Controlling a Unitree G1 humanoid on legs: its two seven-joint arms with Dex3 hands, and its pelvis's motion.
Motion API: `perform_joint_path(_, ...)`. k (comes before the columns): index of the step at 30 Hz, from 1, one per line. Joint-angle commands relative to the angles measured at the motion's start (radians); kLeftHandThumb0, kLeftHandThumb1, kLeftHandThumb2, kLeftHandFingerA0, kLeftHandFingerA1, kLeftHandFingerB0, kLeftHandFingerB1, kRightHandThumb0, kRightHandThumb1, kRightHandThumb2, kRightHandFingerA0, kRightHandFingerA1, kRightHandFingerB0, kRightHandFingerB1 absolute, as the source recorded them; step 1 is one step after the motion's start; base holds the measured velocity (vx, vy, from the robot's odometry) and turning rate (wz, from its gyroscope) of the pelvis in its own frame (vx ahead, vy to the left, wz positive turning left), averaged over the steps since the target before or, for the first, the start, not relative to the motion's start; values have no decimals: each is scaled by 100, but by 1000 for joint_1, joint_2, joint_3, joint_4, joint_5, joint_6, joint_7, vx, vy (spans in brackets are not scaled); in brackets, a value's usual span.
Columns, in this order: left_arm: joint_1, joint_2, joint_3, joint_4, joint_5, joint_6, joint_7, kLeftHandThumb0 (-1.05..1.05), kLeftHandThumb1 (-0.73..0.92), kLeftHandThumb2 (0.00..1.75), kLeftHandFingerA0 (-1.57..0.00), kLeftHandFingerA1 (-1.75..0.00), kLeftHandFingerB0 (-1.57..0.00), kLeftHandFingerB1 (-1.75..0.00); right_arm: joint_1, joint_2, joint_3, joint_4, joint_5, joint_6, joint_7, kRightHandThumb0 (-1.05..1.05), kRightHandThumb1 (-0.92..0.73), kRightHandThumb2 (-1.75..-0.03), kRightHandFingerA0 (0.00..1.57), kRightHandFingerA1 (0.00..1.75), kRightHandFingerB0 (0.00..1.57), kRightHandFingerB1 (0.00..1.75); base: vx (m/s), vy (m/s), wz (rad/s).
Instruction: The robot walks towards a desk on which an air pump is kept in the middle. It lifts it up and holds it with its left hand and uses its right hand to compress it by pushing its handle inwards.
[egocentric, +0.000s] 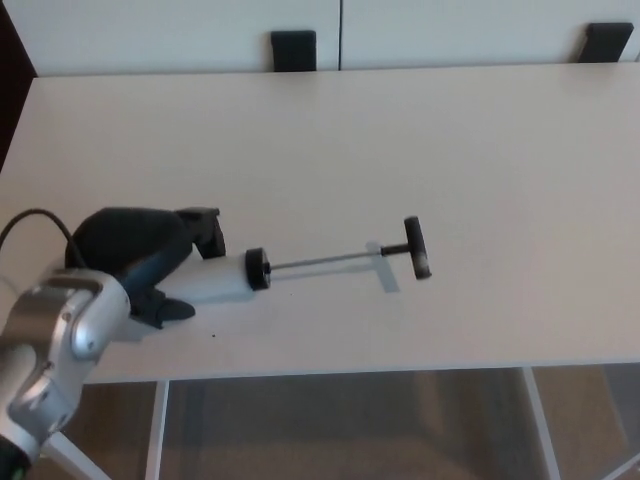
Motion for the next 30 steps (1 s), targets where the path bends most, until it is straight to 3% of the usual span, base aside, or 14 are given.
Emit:
perform_joint_path(1, -174, 15, 125, 110, -290, 91, -395, -8, 74, 81, -89, -153, -78, -130, -305, 8, 22, -31, -80, 206, -87, -36, -66, -60, 97, 56, 75, 53, 0, 0, 0)
perform_joint_path(4, -200, 25, 145, 143, -347, 54, -462, -8, 74, 80, -96, -155, -83, -127, -390, -5, 16, 29, -103, 300, -110, -44, -70, -61, 92, 58, 72, 52, 0, 0, 0)
perform_joint_path(5, -215, 30, 149, 152, -369, 60, -508, -9, 74, 83, -92, -153, -81, -128, -438, -26, 10, 71, -123, 342, -109, -58, -77, -63, 63, 51, 57, 44, 0, 0, 0)
perform_joint_path(6, -225, 32, 151, 158, -382, 67, -539, -9, 74, 83, -92, -153, -81, -128, -468, -40, 5, 98, -137, 367, -107, -58, -77, -63, 63, 51, 57, 44, 0, 0, 0)
perform_joint_path(7, -243, 36, 152, 171, -395, 65, -575, -8, 71, 88, -92, -150, -82, -127, -519, -59, 8, 145, -130, 399, -94, -66, -81, -64, 40, 40, 41, 36, 0, 0, 0)
perform_joint_path(8, -255, 39, 153, 180, -402, 63, -598, -8, 71, 88, -92, -150, -82, -127, -553, -70, 11, 176, -123, 420, -85, -66, -81, -64, 40, 40, 41, 36, 0, 0, 0)
perform_joint_path(9, -275, 42, 148, 186, -404, 69, -625, -11, 67, 90, -95, -147, -85, -126, -611, -89, 24, 224, -101, 461, -62, -37, -49, -109, 1, 51, 0, 48, 0, 0, 0)
perform_joint_path(11, -289, 44, 145, 191, -405, 75, -644, -11, 67, 90, -95, -147, -85, -126, -652, -102, 33, 256, -86, 490, -47, -37, -49, -109, 1, 51, 0, 48, 0, 0, 0)
perform_joint_path(12, -303, 45, 141, 191, -403, 86, -661, -13, 66, 90, -97, -147, -86, -125, -690, -110, 41, 283, -73, 524, -37, -87, -73, -109, 0, 33, 12, 34, 0, 0, 0)
perform_joint_path(13, -312, 46, 138, 190, -402, 92, -672, -13, 66, 90, -97, -147, -86, -125, -713, -114, 45, 300, -65, 545, -32, -87, -73, -109, 0, 33, 12, 34, 0, 0, 0)
perform_joint_path(14, -330, 47, 132, 195, -401, 94, -692, -12, 62, 95, -101, -150, -89, -125, -762, -113, 53, 346, -54, 572, -25, -88, -75, -110, 8, 22, 8, 18, 0, 0, 0)
perform_joint_path(18, -365, 46, 121, 207, -401, 97, -734, -12, 59, 97, -99, -151, -88, -126, -857, -110, 64, 437, -35, 619, -18, -90, -76, -111, 8, 18, 8, 15, 0, 0, 0)
perform_joint_path(19, -371, 46, 116, 197, -401, 105, -746, -10, 58, 100, -94, -159, -86, -133, -896, -103, 68, 479, -40, 629, -20, -85, -78, -116, 0, 16, 0, 14, 0, 0, 0)
perform_joint_path(30, -359, 48, 96, 143, -400, 129, -784, -12, 63, 95, -94, -154, -85, -127, -1083, -53, 76, 797, -26, 659, 2, -85, -83, -119, 0, 17, 0, 13, 0, 0, 0)
